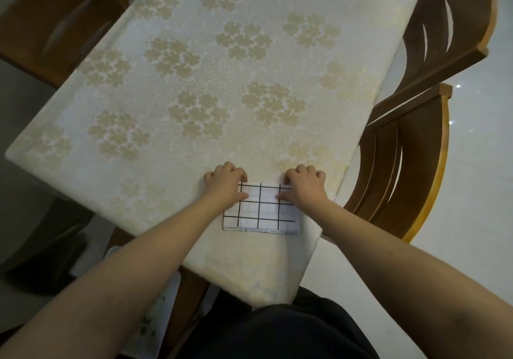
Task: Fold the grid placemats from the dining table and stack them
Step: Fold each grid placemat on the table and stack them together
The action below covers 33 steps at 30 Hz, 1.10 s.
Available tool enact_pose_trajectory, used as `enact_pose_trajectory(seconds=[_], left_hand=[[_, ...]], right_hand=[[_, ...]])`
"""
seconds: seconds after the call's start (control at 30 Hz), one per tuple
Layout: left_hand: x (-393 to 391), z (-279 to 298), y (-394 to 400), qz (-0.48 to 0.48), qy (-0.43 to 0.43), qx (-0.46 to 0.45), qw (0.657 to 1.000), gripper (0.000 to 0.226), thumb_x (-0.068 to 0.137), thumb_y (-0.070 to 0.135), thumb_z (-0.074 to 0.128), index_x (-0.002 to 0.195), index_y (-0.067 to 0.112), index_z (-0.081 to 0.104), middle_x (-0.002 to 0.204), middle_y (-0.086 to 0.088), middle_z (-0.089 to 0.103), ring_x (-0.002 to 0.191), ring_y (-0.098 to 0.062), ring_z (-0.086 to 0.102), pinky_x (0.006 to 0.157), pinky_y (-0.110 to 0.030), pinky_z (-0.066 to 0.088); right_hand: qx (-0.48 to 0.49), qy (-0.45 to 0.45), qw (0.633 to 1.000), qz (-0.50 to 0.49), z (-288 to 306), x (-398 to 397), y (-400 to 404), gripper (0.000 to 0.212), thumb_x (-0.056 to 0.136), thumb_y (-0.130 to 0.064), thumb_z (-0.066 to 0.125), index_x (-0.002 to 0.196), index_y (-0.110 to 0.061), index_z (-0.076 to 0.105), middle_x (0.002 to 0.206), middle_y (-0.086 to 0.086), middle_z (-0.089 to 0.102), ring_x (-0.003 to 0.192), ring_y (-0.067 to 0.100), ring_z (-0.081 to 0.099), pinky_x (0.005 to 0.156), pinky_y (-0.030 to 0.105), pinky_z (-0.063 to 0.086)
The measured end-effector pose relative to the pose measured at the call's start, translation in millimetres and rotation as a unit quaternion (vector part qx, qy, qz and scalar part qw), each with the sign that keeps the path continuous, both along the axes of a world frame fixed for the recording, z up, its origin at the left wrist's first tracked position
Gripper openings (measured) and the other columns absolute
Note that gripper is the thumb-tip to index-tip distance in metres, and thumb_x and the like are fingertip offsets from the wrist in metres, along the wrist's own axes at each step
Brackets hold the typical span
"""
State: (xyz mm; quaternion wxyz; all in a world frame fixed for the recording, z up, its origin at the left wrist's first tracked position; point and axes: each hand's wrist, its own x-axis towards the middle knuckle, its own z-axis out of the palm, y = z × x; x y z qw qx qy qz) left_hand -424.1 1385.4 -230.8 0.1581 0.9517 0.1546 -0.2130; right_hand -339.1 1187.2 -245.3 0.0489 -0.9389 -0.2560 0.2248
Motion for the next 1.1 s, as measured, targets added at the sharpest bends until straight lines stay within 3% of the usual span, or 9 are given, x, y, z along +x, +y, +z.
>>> enact_pose_trajectory(seconds=[0.17, 0.3, 0.47, 0.53, 0.63, 0.7, 0.8, 0.93, 1.1], left_hand=[[22.3, 9.7, 4.5, 0.015, 0.107, 0.010, 0.994, 0.020, 0.081, 0.039, 0.073, 0.087, 0.030, 0.056, 0.106, 0.004, 0.051, 0.105, -0.020, 0.054, 0.095, -0.041, 0.035], [6.0, 11.6, 12.7, 0.030, 0.083, -0.024, 0.996, 0.015, 0.083, 0.033, 0.067, 0.094, 0.029, 0.057, 0.093, 0.010, 0.062, 0.098, -0.017, 0.060, 0.097, -0.037, 0.033], [-22.8, 13.7, 19.4, 0.141, 0.041, -0.104, 0.984, 0.022, 0.084, 0.036, 0.073, 0.098, 0.021, 0.064, 0.091, 0.006, 0.064, 0.087, -0.016, 0.060, 0.077, -0.030, 0.047], [-35.1, 20.9, 13.4, 0.243, -0.025, -0.199, 0.949, 0.017, 0.085, 0.028, 0.074, 0.093, 0.016, 0.065, 0.083, 0.002, 0.066, 0.078, -0.015, 0.062, 0.063, -0.023, 0.045], [-54.6, 35.0, -2.4, 0.357, -0.101, -0.322, 0.871, 0.015, 0.090, 0.019, 0.069, 0.098, 0.009, 0.063, 0.092, -0.005, 0.072, 0.085, -0.021, 0.069, 0.071, -0.030, 0.055], [-63.9, 47.4, -14.1, 0.387, -0.124, -0.375, 0.833, 0.011, 0.092, 0.016, 0.067, 0.097, 0.009, 0.060, 0.094, -0.008, 0.074, 0.086, -0.023, 0.071, 0.075, -0.040, 0.058], [-75.7, 68.2, -31.5, 0.422, -0.153, -0.445, 0.775, 0.006, 0.094, 0.014, 0.063, 0.099, 0.013, 0.060, 0.092, -0.004, 0.074, 0.080, -0.017, 0.072, 0.065, -0.032, 0.057], [-90.4, 84.4, -55.1, 0.465, -0.166, -0.482, 0.724, 0.005, 0.096, 0.017, 0.060, 0.101, 0.017, 0.061, 0.087, 0.000, 0.074, 0.073, -0.014, 0.071, 0.060, -0.031, 0.057], [-126.6, 73.0, -81.9, 0.505, -0.060, -0.506, 0.697, 0.018, 0.098, 0.024, 0.056, 0.112, 0.014, 0.063, 0.105, -0.008, 0.074, 0.088, -0.021, 0.071, 0.077, -0.037, 0.059]], right_hand=[[-0.009, 0.031, 0.999, 0.035, 10.6, 2.0, 5.1, 0.028, 0.085, -0.044, 0.066, 0.093, -0.021, 0.054, 0.101, 0.001, 0.056, 0.103, 0.026, 0.048, 0.086, 0.039, 0.028], [0.051, 0.087, 0.995, -0.028, 14.0, -4.6, -8.9, 0.014, 0.085, -0.014, 0.055, 0.091, -0.023, 0.047, 0.083, -0.001, 0.062, 0.088, 0.025, 0.058, 0.078, 0.035, 0.021], [0.117, 0.191, 0.963, -0.149, 17.8, -4.0, -25.1, 0.024, 0.082, -0.027, 0.068, 0.104, -0.030, 0.057, 0.081, -0.014, 0.056, 0.088, 0.014, 0.055, 0.087, 0.035, 0.030], [0.168, 0.233, 0.939, -0.189, 19.7, -3.0, -30.4, 0.020, 0.082, -0.029, 0.072, 0.098, -0.026, 0.061, 0.073, -0.013, 0.053, 0.074, 0.012, 0.052, 0.077, 0.030, 0.043], [0.268, 0.314, 0.880, -0.237, 35.7, -8.9, -39.1, 0.026, 0.082, -0.024, 0.072, 0.070, -0.014, 0.051, 0.059, -0.002, 0.039, 0.055, 0.013, 0.035, 0.050, 0.022, 0.029], [0.331, 0.366, 0.823, -0.280, 49.1, -14.1, -45.3, 0.031, 0.084, -0.026, 0.071, 0.067, -0.014, 0.047, 0.060, -0.002, 0.039, 0.060, 0.015, 0.036, 0.056, 0.025, 0.030], [0.394, 0.414, 0.765, -0.298, 66.0, -21.7, -56.7, 0.018, 0.083, -0.032, 0.070, 0.085, -0.015, 0.067, 0.084, -0.002, 0.070, 0.087, 0.021, 0.064, 0.082, 0.035, 0.050], [0.383, 0.437, 0.770, -0.263, 83.1, -44.6, -77.3, 0.026, 0.090, -0.025, 0.065, 0.115, -0.016, 0.068, 0.108, 0.001, 0.074, 0.099, 0.018, 0.070, 0.091, 0.038, 0.055], [0.385, 0.394, 0.771, -0.319, 86.3, -84.7, -89.6, 0.018, 0.090, -0.020, 0.066, 0.107, -0.014, 0.069, 0.100, 0.004, 0.075, 0.091, 0.022, 0.072, 0.088, 0.044, 0.057]])
